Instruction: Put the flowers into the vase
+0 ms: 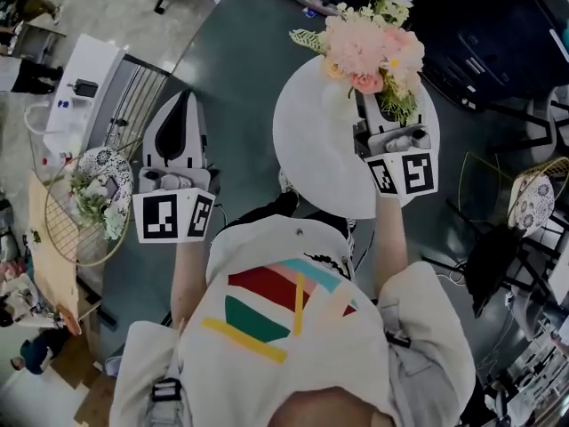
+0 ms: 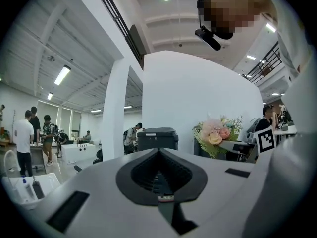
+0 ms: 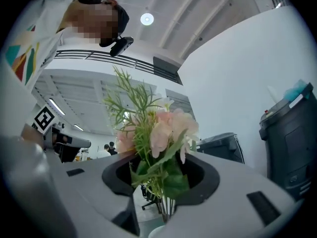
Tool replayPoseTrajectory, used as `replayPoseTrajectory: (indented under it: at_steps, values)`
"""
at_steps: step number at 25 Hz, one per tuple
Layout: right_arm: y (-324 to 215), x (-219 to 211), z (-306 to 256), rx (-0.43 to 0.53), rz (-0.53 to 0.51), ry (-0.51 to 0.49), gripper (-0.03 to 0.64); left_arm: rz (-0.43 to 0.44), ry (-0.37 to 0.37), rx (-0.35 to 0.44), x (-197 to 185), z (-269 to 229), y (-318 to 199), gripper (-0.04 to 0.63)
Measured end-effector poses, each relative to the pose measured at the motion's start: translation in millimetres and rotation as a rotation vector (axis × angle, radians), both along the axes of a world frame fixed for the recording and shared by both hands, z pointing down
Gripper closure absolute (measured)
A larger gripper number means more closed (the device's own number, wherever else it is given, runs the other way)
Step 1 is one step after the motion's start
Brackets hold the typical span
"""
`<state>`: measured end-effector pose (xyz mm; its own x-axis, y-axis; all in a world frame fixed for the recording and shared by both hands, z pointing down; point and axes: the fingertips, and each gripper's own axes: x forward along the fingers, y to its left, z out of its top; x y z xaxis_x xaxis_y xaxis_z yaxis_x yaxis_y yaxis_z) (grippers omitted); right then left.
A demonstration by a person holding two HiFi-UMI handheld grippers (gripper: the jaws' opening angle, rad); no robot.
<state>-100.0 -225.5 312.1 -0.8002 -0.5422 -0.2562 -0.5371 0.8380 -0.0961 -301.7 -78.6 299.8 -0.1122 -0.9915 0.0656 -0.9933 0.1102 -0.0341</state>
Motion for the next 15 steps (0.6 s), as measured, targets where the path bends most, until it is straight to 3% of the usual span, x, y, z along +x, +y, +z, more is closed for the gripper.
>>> replayPoseTrajectory:
  at_steps: [6, 11, 15]
  values:
    - [-4.4, -9.3, 42.6, -0.074, 0.085, 0.008, 0.433, 0.084, 0.001, -0.042, 4.2, 22.1, -10.5, 0.588]
    - [-3.6, -10.4, 74.4, -0.070, 0.136, 0.167, 0.394, 0.128, -0.007, -0.050, 14.8, 26.6, -17.2, 0.588]
    - [-1.0, -2.2, 93.7, -0.090, 0.159, 0.219, 0.347, 0.132, -0.010, -0.045, 14.2, 25.7, -18.5, 0.589]
